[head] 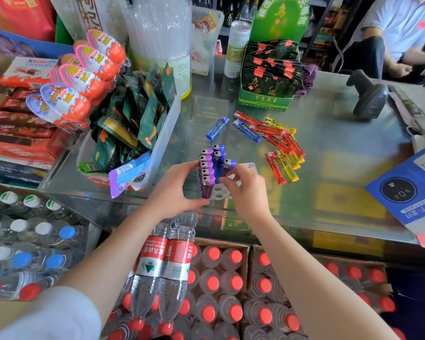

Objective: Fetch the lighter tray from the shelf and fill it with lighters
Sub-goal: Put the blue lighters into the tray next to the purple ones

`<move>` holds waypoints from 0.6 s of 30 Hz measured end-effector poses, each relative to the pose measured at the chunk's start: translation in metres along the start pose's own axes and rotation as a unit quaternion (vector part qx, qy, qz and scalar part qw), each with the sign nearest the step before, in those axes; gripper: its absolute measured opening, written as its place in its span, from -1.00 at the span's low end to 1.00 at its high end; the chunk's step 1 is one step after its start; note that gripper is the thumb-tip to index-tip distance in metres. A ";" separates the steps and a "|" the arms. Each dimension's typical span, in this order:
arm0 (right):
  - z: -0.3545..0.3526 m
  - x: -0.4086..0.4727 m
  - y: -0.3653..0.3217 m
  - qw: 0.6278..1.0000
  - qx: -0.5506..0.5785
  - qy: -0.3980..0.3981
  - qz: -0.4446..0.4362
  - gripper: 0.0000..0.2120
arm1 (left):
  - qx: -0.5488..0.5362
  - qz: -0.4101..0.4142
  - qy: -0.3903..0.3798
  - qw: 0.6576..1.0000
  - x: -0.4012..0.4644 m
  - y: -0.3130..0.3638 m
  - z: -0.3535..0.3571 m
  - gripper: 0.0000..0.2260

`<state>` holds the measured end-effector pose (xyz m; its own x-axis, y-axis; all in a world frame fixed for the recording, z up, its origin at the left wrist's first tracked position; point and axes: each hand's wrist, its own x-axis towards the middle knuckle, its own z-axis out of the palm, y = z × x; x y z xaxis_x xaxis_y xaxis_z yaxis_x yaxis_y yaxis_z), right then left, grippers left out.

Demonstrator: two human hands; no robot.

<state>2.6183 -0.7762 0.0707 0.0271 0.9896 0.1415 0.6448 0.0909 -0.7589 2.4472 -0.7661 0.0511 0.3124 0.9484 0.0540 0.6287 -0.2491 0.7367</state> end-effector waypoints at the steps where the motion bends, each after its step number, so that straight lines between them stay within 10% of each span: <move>1: -0.001 0.000 0.002 0.999 -0.027 -0.006 -0.023 -0.90 | -0.001 0.001 -0.001 1.000 0.000 -0.001 0.000 -0.31; 13: -0.004 0.015 0.002 0.972 -0.205 -0.067 -0.095 -0.84 | -0.023 -0.010 0.006 1.000 0.002 0.004 -0.001 -0.36; 18: -0.025 0.035 0.015 0.991 -0.103 -0.066 -0.056 -0.80 | 0.025 -0.016 0.033 0.999 0.002 0.008 0.004 -0.37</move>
<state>2.6477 -0.7430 0.0799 -0.1452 0.9817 0.1235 0.7803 0.1903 -0.5958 2.4560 -0.7670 0.0542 0.2448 0.9665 0.0773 0.6733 -0.2268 0.7037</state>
